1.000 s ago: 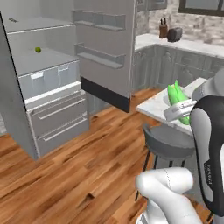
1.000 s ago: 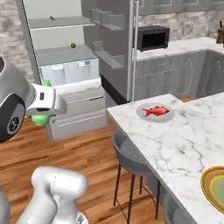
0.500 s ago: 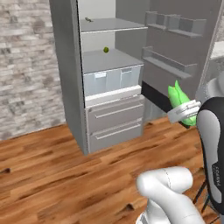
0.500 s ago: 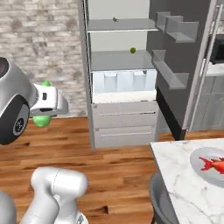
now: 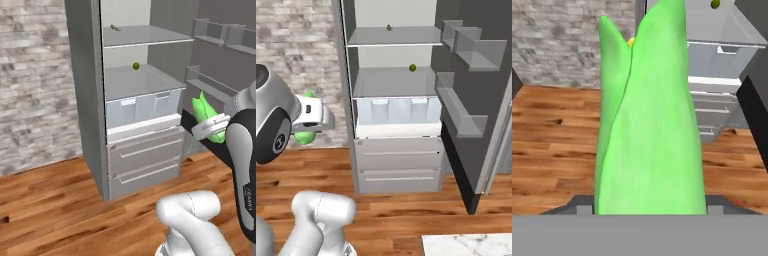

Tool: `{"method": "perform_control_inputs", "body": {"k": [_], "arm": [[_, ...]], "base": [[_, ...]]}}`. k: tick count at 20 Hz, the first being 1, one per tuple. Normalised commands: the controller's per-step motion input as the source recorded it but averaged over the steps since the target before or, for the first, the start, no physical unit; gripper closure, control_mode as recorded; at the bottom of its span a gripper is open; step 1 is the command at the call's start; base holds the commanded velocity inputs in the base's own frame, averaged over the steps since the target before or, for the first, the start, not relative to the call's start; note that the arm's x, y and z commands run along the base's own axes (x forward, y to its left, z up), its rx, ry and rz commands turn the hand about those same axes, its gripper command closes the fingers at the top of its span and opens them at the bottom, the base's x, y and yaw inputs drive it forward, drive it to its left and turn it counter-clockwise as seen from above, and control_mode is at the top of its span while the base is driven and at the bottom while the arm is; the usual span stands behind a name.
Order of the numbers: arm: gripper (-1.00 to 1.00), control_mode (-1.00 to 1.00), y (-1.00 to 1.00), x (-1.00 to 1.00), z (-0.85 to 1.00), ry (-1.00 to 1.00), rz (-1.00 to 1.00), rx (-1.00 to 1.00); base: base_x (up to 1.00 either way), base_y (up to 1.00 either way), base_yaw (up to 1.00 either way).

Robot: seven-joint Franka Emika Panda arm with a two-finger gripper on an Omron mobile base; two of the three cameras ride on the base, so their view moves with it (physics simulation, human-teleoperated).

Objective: Transport the fish and corn to the fridge. Place the fish on the rack containing meat and place the corn on the rack containing the vegetable, ensuring meats and vegetables are on different racks.

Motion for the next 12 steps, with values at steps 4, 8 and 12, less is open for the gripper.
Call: {"method": "perform_control_inputs", "body": {"k": [4,8,12], "arm": [[1.0,1.0,0.0,0.0,0.0,0.0,0.0,0.0],[1.0,1.0,0.0,0.0,0.0,0.0,0.0,0.0],[1.0,1.0,0.0,0.0,0.0,0.0,0.0,0.0]], "base": [[1.0,0.24,0.0],[1.0,0.16,-0.01],[1.0,0.0,-0.08]]}}
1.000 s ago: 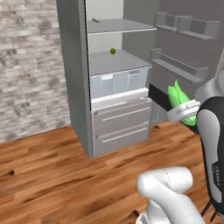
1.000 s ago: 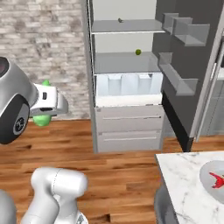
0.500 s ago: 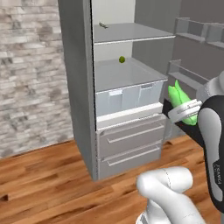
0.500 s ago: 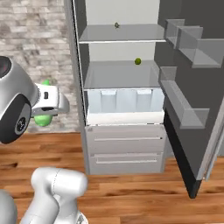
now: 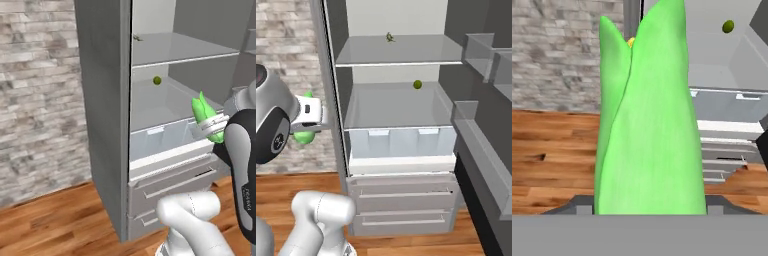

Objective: Transport the fish and corn to the fridge. Place the fish on the rack containing meat and place the corn on the rack containing the vegetable, ensuring meats and vegetables are on different racks.

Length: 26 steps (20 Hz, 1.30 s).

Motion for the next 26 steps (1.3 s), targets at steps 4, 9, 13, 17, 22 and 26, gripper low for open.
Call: {"method": "perform_control_inputs", "body": {"k": [4,9,13,17,22,26], "arm": [[1.0,1.0,0.0,0.0,0.0,0.0,0.0,0.0],[1.0,1.0,0.0,0.0,0.0,0.0,0.0,0.0],[1.0,1.0,0.0,0.0,0.0,0.0,0.0,0.0],[1.0,1.0,0.0,0.0,0.0,0.0,0.0,0.0],[1.0,1.0,0.0,0.0,0.0,0.0,0.0,0.0],[1.0,1.0,0.0,0.0,0.0,0.0,0.0,0.0]], "base": [[1.0,0.09,-0.1],[0.36,-0.6,-0.02],[0.0,-0.63,-0.01],[0.12,-0.23,-0.17],[0.43,0.1,-0.16],[0.21,0.31,-0.2]]}}
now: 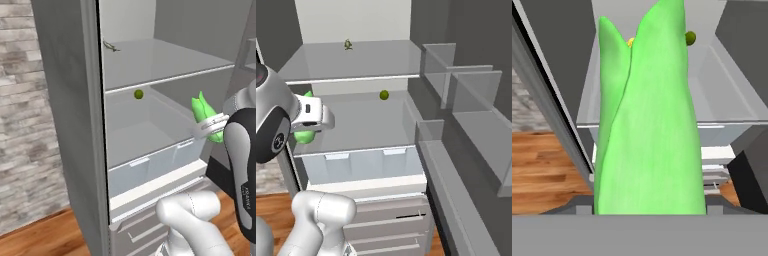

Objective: Transport the fish and corn to the fridge. Place the fish on the rack containing meat and place the corn on the rack containing the vegetable, ensuring meats and vegetables are on different racks.

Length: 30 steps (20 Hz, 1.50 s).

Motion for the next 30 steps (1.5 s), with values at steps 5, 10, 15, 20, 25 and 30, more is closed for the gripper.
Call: {"method": "perform_control_inputs", "body": {"k": [5,10,15,20,25,30], "arm": [[1.0,1.0,0.0,0.0,0.0,0.0,0.0,0.0],[1.0,1.0,0.0,0.0,0.0,0.0,0.0,0.0],[1.0,1.0,0.0,0.0,0.0,0.0,0.0,0.0],[1.0,-1.0,0.09,0.3,-0.76,-0.09,0.03,0.0],[1.0,-1.0,0.01,0.68,-0.55,-0.06,0.05,0.0],[1.0,-1.0,0.02,0.99,-0.08,-0.03,0.0,0.0]], "base": [[0.32,0.66,-0.28],[0.47,0.7,-0.18],[0.3,0.18,-0.03],[0.0,0.0,0.0],[0.0,0.0,0.0],[0.0,0.0,0.0]]}}
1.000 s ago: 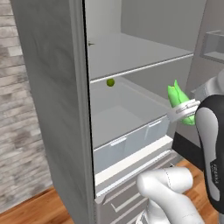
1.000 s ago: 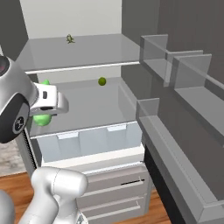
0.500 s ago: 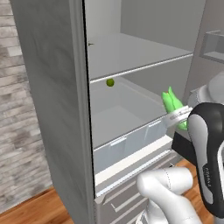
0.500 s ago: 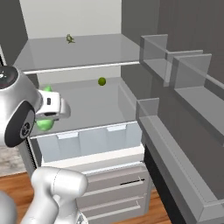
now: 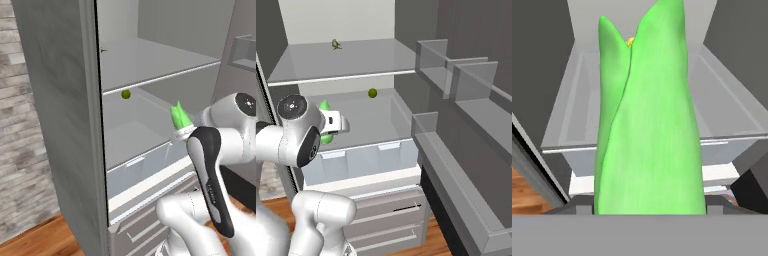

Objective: Transport the fish and corn to the fridge. Place the fish on the rack containing meat and place the corn on the rack containing the vegetable, ensuring meats and vegetables are on different racks.

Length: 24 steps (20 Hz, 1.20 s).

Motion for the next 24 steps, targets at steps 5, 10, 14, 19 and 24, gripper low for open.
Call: {"method": "perform_control_inputs", "body": {"k": [5,10,14,19,24], "arm": [[1.0,-1.0,0.0,1.0,-0.41,0.0,0.03,0.02],[1.0,-1.0,0.0,1.0,-0.54,0.0,0.02,0.02],[1.0,-1.0,0.0,0.89,-0.48,0.0,0.01,0.0],[1.0,-1.0,0.0,0.75,-0.38,0.03,0.0,0.0],[1.0,-1.0,0.03,0.6,-0.06,0.24,0.0,0.0]], "base": [[0.0,0.0,0.0],[0.0,0.0,0.0],[0.0,0.0,0.0],[0.0,0.0,0.0],[0.0,0.0,0.0]]}}
